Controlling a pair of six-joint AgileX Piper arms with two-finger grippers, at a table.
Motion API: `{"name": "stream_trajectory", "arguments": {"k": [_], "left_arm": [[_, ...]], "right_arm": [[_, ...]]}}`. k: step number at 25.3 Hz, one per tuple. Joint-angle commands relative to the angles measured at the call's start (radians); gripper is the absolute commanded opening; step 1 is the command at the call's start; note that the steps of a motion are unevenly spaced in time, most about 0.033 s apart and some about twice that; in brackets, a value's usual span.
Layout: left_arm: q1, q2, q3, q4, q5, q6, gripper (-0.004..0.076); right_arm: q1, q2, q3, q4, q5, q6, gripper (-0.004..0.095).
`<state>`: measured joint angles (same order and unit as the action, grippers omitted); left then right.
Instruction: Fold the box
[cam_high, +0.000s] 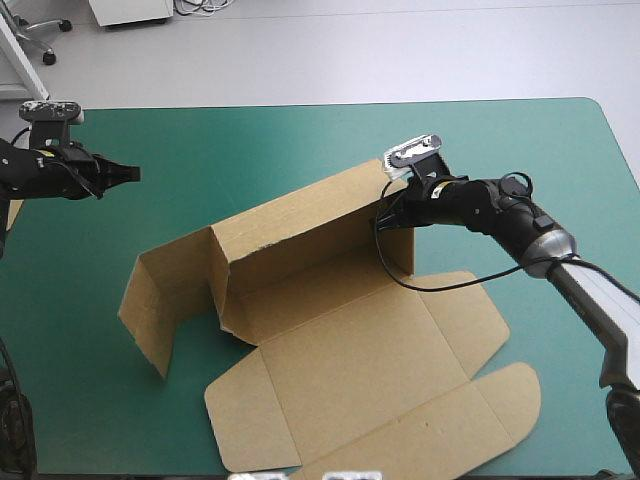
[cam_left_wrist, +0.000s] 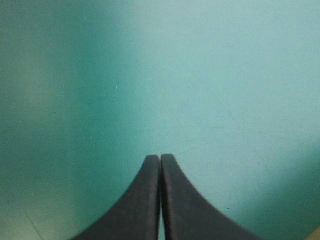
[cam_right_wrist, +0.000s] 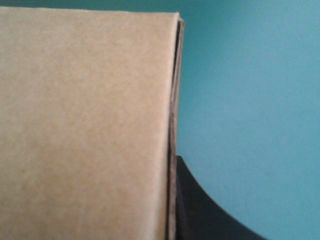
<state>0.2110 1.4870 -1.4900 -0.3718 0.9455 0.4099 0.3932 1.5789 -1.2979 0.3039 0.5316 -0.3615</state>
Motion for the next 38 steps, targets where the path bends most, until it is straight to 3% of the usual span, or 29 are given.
{"name": "stream_trajectory", "arguments": {"k": [1,4,14,25,29,38], "left_arm": [[0.0,-0.035,-0.026,-0.035,-0.06,0.002,-0.0008],[0.0,-0.035,-0.026,-0.041,-0.06,0.004,-0.0008],[0.0,-0.035,-0.026,-0.083,-0.036,0.029,-0.0008],[0.0,-0.035,-0.026,-0.088,-0.016,0.031,-0.0008],[0.0,-0.035,-0.026,-0.092,-0.018,0.031,-0.0008],[0.0,-0.035,-0.026,-0.111,-0.022,0.032,-0.0008]], "right_arm": [[-0.007,-0.064,-0.167,-0.115,0.199,0.148,-0.0026],[-0.007,-0.057,-0.301,-0.129,0.393,0.191,-0.0026],[-0.007,0.056,-0.63,-0.156,0.717,0.301,-0.0026],[-0.042,0.2,-0.653,-0.182,0.717,0.341,-0.0028],[-0.099,0.276,-0.653,-0.128,0.717,0.345,-0.0028],[-0.099,0.458,-0.653,-0.132,0.713,0.299,-0.0028]]}}
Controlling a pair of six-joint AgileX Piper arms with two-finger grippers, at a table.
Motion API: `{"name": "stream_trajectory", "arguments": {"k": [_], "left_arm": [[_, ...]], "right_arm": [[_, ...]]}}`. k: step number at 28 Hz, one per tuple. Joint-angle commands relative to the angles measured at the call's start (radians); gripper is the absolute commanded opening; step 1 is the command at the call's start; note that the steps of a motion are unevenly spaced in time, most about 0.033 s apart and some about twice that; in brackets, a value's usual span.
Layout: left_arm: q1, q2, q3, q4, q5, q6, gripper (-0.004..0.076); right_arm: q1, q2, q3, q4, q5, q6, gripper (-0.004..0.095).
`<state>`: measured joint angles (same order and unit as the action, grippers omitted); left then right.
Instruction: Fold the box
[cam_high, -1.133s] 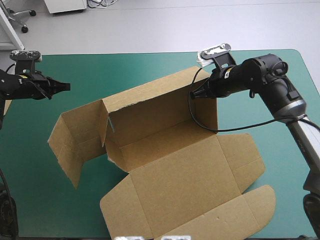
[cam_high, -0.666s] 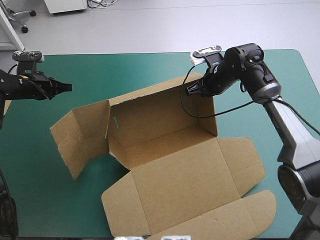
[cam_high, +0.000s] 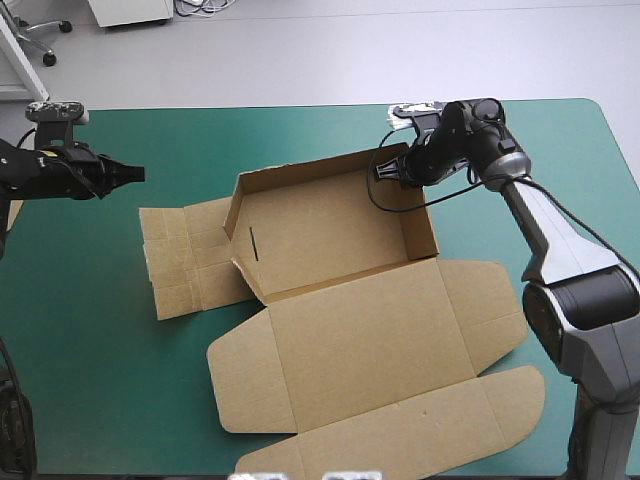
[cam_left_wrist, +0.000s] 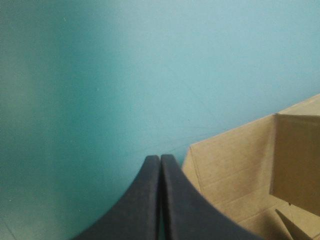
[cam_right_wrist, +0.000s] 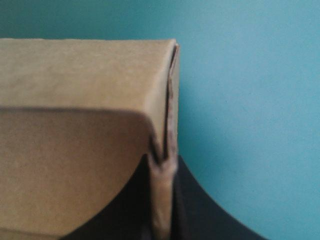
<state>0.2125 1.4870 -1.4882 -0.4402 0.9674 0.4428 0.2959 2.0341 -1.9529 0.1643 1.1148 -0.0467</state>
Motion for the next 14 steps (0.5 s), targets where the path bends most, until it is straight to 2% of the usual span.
{"name": "stream_trajectory", "arguments": {"k": [1,4,9,12,14], "left_arm": [[-0.001,-0.035,-0.028,-0.043,-0.044,-0.001,-0.0008],[-0.001,-0.035,-0.028,-0.043,-0.044,-0.001,-0.0008],[-0.001,-0.035,-0.028,-0.043,-0.044,0.0,-0.0008],[-0.001,-0.035,-0.028,-0.043,-0.044,0.0,-0.0008],[-0.001,-0.035,-0.028,-0.047,-0.044,0.004,-0.0008]], "right_arm": [[-0.001,0.01,0.002,0.007,0.126,-0.018,-0.0028],[-0.001,0.011,0.0,0.015,0.076,-0.046,-0.0028],[-0.001,0.011,-0.031,0.03,0.062,-0.113,-0.0023],[-0.001,0.011,-0.072,0.034,0.074,-0.113,0.0029],[-0.001,0.011,-0.102,0.036,0.086,-0.113,0.0099]]}}
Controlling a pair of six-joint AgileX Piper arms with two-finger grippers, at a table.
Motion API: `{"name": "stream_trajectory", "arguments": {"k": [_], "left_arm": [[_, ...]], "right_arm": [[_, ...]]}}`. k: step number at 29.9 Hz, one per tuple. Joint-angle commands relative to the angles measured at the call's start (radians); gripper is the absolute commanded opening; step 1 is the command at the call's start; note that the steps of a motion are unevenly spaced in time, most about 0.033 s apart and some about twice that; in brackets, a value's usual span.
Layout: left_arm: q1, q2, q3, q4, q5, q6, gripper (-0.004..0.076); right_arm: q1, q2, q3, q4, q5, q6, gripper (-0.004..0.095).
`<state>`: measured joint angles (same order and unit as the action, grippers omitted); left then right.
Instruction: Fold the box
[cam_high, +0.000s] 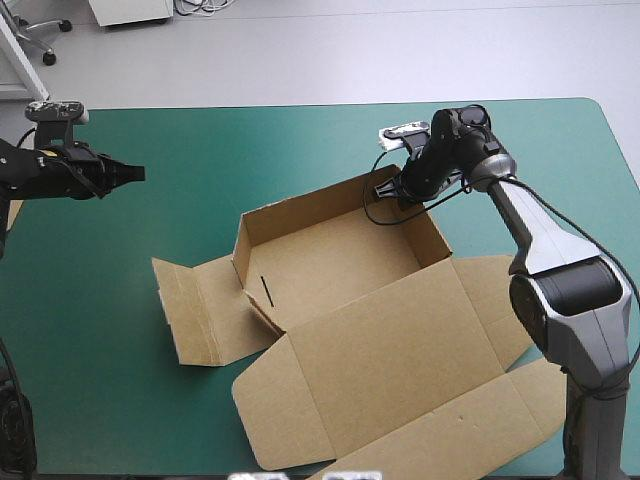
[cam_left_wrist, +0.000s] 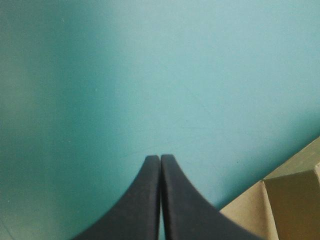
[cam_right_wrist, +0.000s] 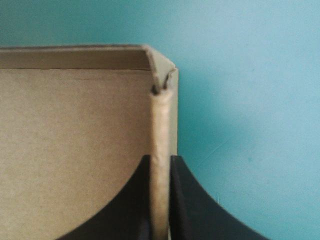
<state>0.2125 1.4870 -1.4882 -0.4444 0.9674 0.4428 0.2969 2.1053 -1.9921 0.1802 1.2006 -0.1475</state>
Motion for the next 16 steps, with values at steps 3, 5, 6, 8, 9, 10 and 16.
{"name": "stream_trajectory", "arguments": {"k": [3,5,6,8,9,10,16], "left_arm": [[-0.001,-0.035,-0.028,-0.047,-0.044,0.014,-0.0008],[-0.001,-0.035,-0.028,-0.05,-0.044,0.017,-0.0008],[-0.001,-0.035,-0.028,-0.05,-0.044,0.019,-0.0008],[-0.001,-0.035,-0.028,-0.057,-0.044,0.019,-0.0008],[-0.001,-0.035,-0.028,-0.061,-0.044,0.019,-0.0008],[-0.001,-0.035,-0.028,-0.064,-0.044,0.025,-0.0008],[-0.001,-0.035,-0.028,-0.066,-0.044,0.024,-0.0008]], "right_arm": [[-0.002,-0.06,-0.103,0.021,0.019,-0.017,0.0257],[-0.002,-0.06,-0.118,0.021,0.026,-0.017,0.0382],[-0.002,-0.06,-0.123,0.021,0.028,-0.017,0.0445],[-0.002,-0.06,-0.129,0.019,0.038,-0.017,0.0535],[-0.002,-0.06,-0.129,0.019,0.04,-0.013,0.0559],[-0.002,-0.062,-0.129,0.019,0.046,-0.007,0.0565],[-0.002,-0.124,-0.129,0.021,0.046,0.006,0.0564]]}}
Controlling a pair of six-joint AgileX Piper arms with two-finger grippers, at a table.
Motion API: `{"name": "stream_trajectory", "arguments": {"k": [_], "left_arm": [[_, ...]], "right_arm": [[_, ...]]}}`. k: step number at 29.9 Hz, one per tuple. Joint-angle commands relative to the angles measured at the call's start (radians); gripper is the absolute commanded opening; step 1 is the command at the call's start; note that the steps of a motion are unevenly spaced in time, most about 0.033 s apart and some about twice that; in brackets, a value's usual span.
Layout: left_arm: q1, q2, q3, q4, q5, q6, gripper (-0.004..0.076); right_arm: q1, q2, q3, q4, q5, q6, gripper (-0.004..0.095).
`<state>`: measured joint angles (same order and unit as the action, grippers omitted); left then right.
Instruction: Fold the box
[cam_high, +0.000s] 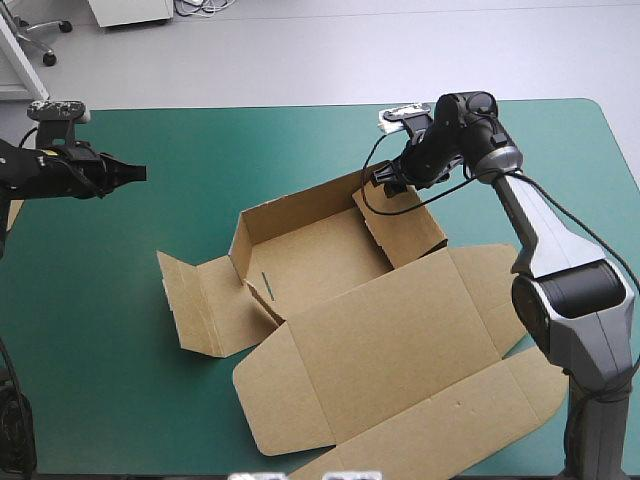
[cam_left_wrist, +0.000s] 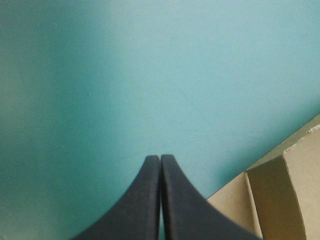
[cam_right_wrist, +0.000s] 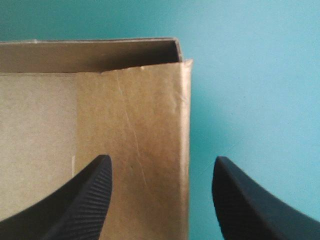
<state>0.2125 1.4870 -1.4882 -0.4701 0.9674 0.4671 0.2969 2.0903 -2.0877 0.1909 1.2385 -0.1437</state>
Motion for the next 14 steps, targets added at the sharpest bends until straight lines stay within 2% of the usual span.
{"name": "stream_trajectory", "arguments": {"k": [1,9,14], "left_arm": [[-0.001,-0.035,-0.028,-0.042,-0.044,0.0,-0.0008],[-0.001,-0.035,-0.028,-0.042,-0.042,0.0,-0.0008],[-0.001,-0.035,-0.028,-0.044,-0.036,0.0,-0.0008]], "right_arm": [[-0.002,-0.124,-0.033,0.011,0.01,0.008,0.0564],[-0.002,-0.269,-0.021,0.011,0.01,0.037,0.0562],[-0.002,-0.317,0.115,0.0,0.01,0.042,0.0562]]}}
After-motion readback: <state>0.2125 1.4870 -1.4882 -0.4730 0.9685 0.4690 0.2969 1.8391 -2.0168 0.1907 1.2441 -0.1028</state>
